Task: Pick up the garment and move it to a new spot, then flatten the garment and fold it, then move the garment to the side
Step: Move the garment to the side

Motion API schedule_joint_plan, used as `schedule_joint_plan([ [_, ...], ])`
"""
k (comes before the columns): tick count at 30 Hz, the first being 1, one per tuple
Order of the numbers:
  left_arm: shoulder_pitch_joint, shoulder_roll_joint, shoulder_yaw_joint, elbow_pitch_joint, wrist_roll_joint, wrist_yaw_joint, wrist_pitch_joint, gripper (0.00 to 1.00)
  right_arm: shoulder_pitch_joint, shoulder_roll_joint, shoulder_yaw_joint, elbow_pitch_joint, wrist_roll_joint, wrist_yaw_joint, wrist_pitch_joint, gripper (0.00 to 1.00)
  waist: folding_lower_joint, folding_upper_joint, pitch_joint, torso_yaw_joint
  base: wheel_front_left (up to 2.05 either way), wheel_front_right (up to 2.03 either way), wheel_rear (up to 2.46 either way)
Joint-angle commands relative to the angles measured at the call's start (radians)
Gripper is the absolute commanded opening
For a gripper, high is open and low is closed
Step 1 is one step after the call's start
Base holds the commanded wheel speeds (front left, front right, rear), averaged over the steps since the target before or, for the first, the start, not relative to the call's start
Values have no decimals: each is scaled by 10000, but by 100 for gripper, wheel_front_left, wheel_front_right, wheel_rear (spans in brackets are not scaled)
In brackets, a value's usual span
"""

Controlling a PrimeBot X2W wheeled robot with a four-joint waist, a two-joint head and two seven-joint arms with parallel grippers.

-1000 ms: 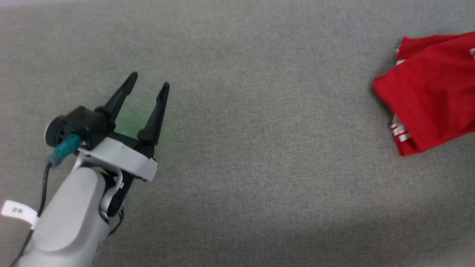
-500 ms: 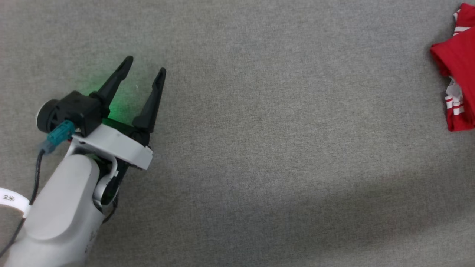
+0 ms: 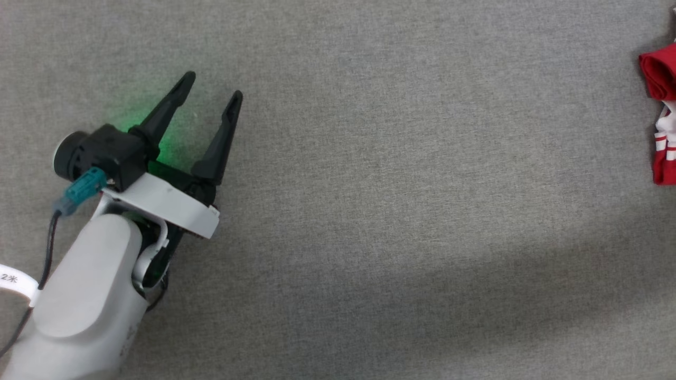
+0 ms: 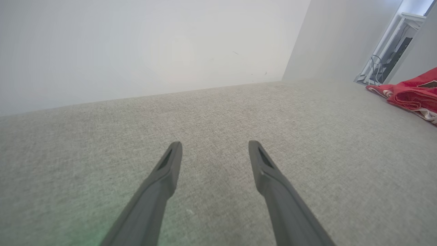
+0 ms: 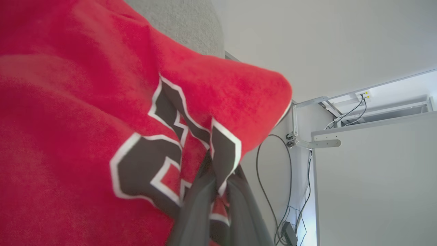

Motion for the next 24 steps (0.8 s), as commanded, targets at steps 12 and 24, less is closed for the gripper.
schedule_joint_plan([
  [12, 101, -90, -10, 165, -147, -11, 12, 100, -576, 413, -1163, 1159, -471, -21, -625, 81, 0, 0, -302, 352, 0, 0, 0],
  [24, 830, -302, 253, 169, -317, -13, 11, 100, -405, 477, -2082, 1485, -284, -21, -396, 100, 0, 0, -1474, 777, 0, 0, 0],
])
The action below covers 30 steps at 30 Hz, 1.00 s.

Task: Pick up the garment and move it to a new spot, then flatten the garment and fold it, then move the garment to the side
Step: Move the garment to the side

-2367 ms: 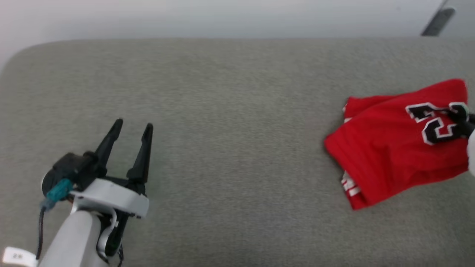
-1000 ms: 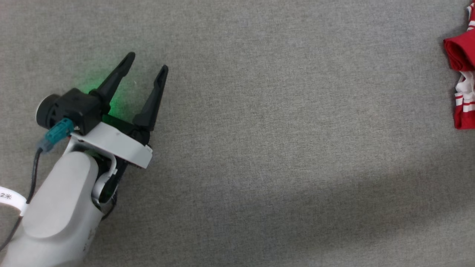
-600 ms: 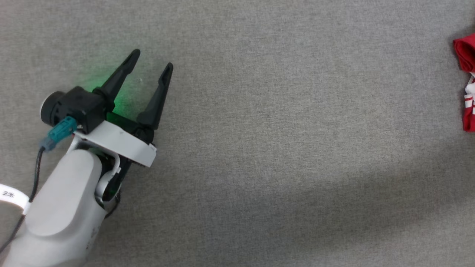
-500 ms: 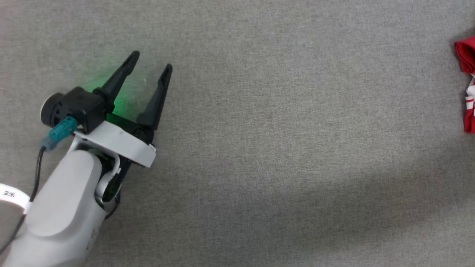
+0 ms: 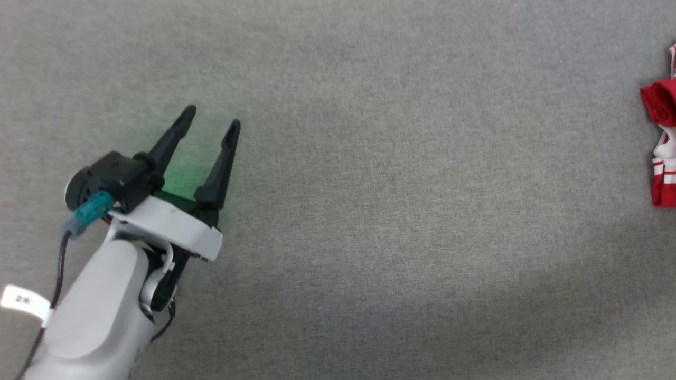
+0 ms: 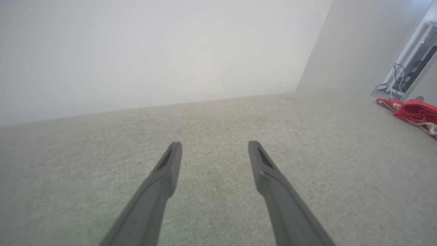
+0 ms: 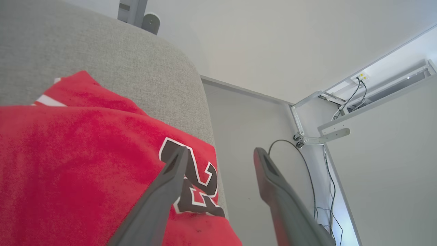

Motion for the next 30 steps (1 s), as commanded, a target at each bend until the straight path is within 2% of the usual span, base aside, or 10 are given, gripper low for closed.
schedule_joint_plan([
  [1, 234, -39, 74, 10, -58, -11, 9, 100, 182, 122, -153, 37, 172, -21, 64, 100, 0, 0, -510, 243, 0, 0, 0],
  [9, 1055, -227, 374, 19, -204, -11, 9, 100, 731, 766, -873, 88, 1205, -21, 730, 100, 0, 0, -1690, 705, 0, 0, 0],
  [16, 1950, -164, 469, 84, -495, -11, 9, 100, 1953, 1523, -503, -308, 2614, -21, 2059, 100, 0, 0, -2829, 1176, 0, 0, 0],
  [22, 2878, -78, 939, 21, -588, -6, 9, 100, 3564, 1644, 394, -1906, 4020, -21, 2618, 100, 0, 0, -3593, 1528, 0, 0, 0],
  [30, 4428, -155, 2000, -323, -419, 151, 9, 100, 5616, 1290, 1139, -3945, 5248, -21, 1914, 100, 0, 0, -4452, 1829, 0, 0, 0],
])
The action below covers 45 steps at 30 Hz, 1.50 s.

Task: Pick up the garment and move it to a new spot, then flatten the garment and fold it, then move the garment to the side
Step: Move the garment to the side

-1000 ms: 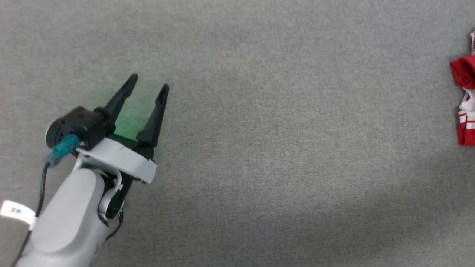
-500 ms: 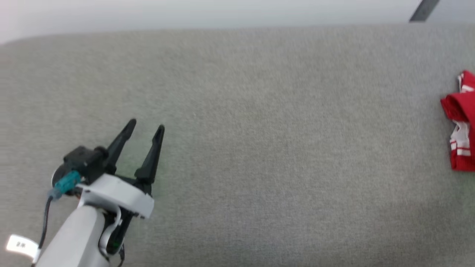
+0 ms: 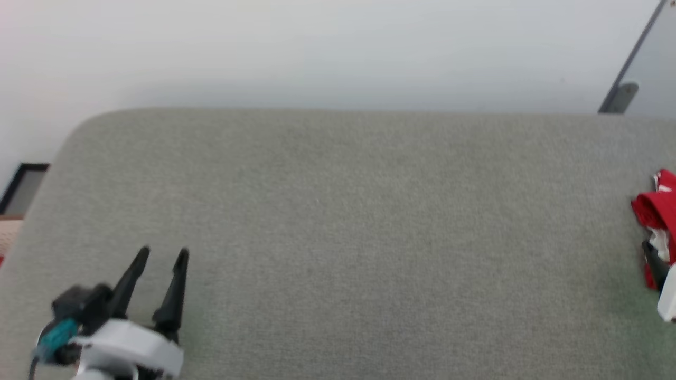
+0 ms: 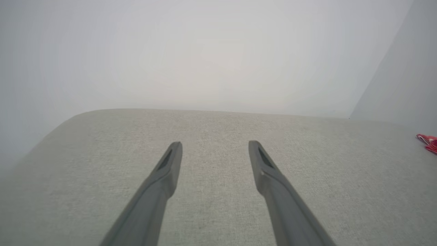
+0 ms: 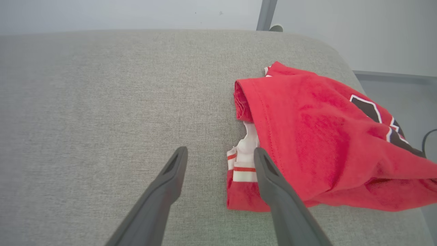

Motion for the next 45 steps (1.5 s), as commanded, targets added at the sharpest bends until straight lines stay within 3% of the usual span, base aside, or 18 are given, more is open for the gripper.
schedule_joint_plan([
  [1, 454, -59, 270, -144, 63, 11, 9, 100, 501, -71, 58, -358, 215, -21, -348, 100, 0, 0, -629, 383, 0, 0, 0],
  [11, 1715, -367, 1310, -697, 301, 13, 9, 100, 1884, 143, -278, -1617, -35, -21, -2069, 100, 0, 0, -1073, 335, 0, 0, 0],
  [19, 2289, -479, 1881, -1028, 853, -55, 9, 100, 2897, 464, -946, -2850, -1071, -21, -3211, 100, 0, 0, -1290, 151, 0, 0, 0],
  [22, 2479, -530, 2007, -1121, 1026, -78, 9, 100, 3364, 693, -1367, -3562, -1683, -21, -3344, 100, 0, 0, -1346, 56, 0, 0, 0],
  [32, 2917, -779, 2196, -1017, 1237, -140, 9, 100, 5410, 2438, -3267, -6505, -3760, -19, -3390, 100, 0, 0, -1444, -174, 0, 0, 0],
  [45, 3213, -873, 2265, -1011, 1047, -164, 9, 100, 6866, 3439, -4123, -7787, -4475, -21, -3394, 100, 0, 0, -1474, -264, 0, 0, 0],
])
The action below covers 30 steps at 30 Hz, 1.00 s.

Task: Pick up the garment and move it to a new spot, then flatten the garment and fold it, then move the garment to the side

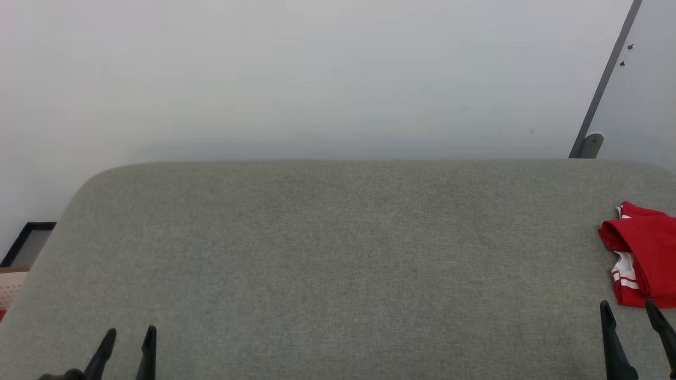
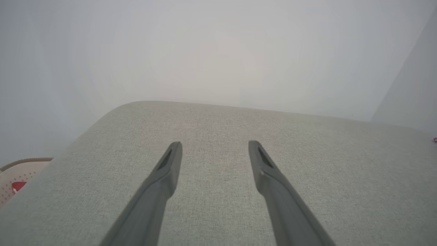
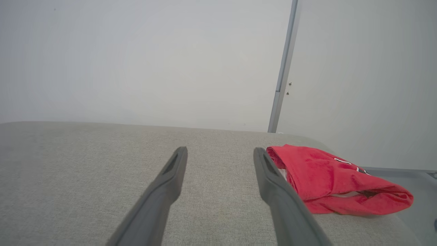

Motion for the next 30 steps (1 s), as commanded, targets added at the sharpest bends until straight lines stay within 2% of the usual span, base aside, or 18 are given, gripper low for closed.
schedule_joint_plan([
  [1, 88, 1, -9, -55, -68, -34, 9, 100, 113, 41, -64, -105, -58, -21, -41, 100, 0, 0, 13, 6, 0, 0, 0],
  [14, 118, 51, -29, -358, 6, -35, 8, 100, 183, 142, 3, -191, -70, -21, -43, 100, 0, 0, 42, 35, 0, 0, 0],
  [15, 60, 5, -8, -331, -35, -2, 3, 0, 88, 109, -17, -159, -55, 0, 1, 0, 0, 0, 42, 35, 0, 0, 0],
  [20, 172, -351, -143, 46, -161, 2, 56, 0, 182, 326, 8, 289, 105, 0, 117, 0, 1, 0, 50, 38, 0, 0, 0],
  [30, -208, -705, 12, 106, -1718, -3, 569, 0, -172, 499, -25, 406, 2049, -1, 629, 0, 1, 0, 124, 60, 0, 0, 0],
])
